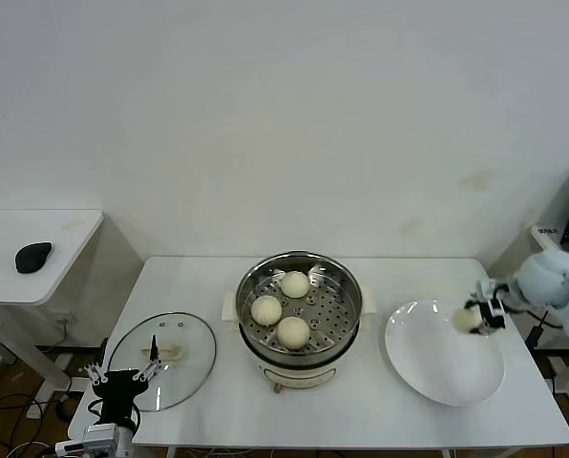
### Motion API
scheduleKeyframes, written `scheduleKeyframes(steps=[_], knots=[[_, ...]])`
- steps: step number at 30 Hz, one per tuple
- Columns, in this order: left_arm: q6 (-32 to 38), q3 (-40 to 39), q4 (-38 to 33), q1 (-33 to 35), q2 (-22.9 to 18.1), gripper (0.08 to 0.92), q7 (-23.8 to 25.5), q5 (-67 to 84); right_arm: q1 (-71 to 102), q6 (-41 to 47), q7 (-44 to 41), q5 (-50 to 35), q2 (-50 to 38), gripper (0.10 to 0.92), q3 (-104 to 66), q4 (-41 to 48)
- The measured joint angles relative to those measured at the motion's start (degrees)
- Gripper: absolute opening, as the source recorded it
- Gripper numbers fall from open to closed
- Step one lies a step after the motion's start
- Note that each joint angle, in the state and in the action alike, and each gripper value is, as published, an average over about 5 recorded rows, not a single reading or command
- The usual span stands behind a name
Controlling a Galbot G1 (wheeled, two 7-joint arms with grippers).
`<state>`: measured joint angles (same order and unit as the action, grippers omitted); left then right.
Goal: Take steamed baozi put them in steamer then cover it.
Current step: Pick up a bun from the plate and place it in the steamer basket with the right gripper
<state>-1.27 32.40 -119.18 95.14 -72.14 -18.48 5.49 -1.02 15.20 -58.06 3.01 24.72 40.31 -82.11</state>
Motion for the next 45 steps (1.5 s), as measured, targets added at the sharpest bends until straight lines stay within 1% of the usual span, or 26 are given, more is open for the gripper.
scheduleKeyframes(steps=[5, 11, 17, 22, 28, 34, 45], knots=[[0.0, -0.32, -0.03, -0.23, 0.11, 0.823, 0.01, 0.09, -13.36, 3.57, 0.98, -7.56, 1.36, 0.584, 8.94, -4.24], [0.0, -0.43, 0.08, -0.61, 0.05, 0.823, 0.01, 0.35, -26.24, 8.62, 3.48, -16.95, 6.19, 0.59, 18.81, -8.22], [0.02, -0.3, 0.38, -0.75, -0.29, 0.823, 0.0, 0.43, -31.84, 13.82, 6.72, -24.63, 12.49, 0.592, 24.73, -10.43], [0.04, 0.13, 0.48, -0.71, -0.41, 0.823, -0.01, 0.58, -33.03, 17.24, 9.14, -28.87, 17.2, 0.589, 27.89, -10.86], [0.04, 0.3, 0.49, -0.7, -0.78, 0.823, -0.02, 0.58, -32.49, 20.07, 10.96, -31.16, 21.61, 0.594, 30.3, -10.58], [0.06, 0.34, 0.49, -0.53, -1.02, 0.823, -0.03, 0.44, -30.78, 22.02, 11.55, -31.68, 23.87, 0.594, 32.13, -10.3], [0.31, 0.43, 1.02, -0.47, -0.83, 0.823, -0.05, 0.59, -27.12, 22.45, 11.31, -28.48, 26.42, 0.594, 33.4, -8.15]])
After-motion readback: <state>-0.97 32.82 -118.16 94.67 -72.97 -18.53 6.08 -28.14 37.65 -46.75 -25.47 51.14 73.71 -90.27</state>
